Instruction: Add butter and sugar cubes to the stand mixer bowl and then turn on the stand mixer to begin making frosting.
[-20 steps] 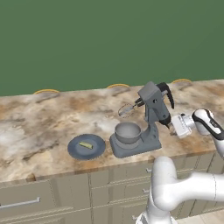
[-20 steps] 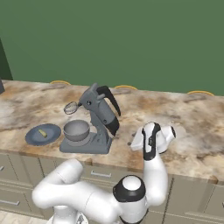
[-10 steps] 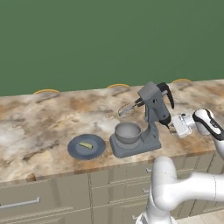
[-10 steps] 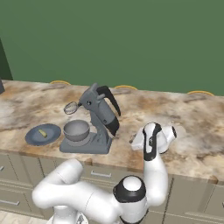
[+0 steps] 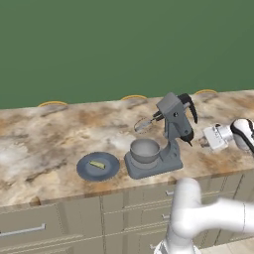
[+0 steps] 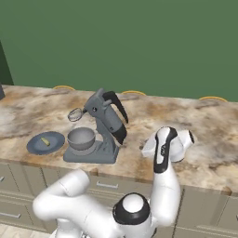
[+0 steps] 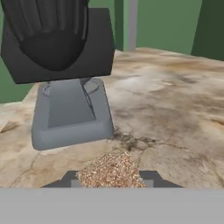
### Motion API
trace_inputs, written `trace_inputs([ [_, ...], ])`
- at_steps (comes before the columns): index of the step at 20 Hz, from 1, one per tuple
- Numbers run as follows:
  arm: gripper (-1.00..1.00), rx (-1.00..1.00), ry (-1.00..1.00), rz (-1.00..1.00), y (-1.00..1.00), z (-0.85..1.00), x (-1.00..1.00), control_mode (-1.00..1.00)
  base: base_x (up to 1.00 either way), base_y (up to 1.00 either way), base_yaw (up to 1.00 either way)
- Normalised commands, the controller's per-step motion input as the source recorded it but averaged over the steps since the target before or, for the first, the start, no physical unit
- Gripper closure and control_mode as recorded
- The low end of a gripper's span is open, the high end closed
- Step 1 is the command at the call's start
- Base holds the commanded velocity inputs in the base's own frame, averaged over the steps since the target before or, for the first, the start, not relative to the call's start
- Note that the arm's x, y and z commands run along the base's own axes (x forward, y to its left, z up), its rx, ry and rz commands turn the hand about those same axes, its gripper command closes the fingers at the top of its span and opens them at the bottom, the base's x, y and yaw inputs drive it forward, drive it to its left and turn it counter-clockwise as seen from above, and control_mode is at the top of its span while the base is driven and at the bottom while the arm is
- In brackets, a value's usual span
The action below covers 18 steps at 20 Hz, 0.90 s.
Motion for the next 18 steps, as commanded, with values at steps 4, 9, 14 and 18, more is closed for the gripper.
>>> trace_inputs([
  [4, 1.0, -0.04, 0.0, -0.11, 0.0, 0.66, -0.94, -1.0, 0.0, 0.0, 0.0],
  [9, 1.0, -0.03, 0.0, -0.08, 0.13, 0.59, -0.99, -1.0, 0.0, 0.0, 0.0],
  [14, 1.0, -0.04, 0.0, -0.08, 0.6, 0.46, -0.91, -1.0, 0.0, 0.0, 0.0],
  [18, 1.0, -0.06, 0.0, -0.13, 0.88, 0.45, -0.73, -1.0, 0.0, 0.0, 0.0],
])
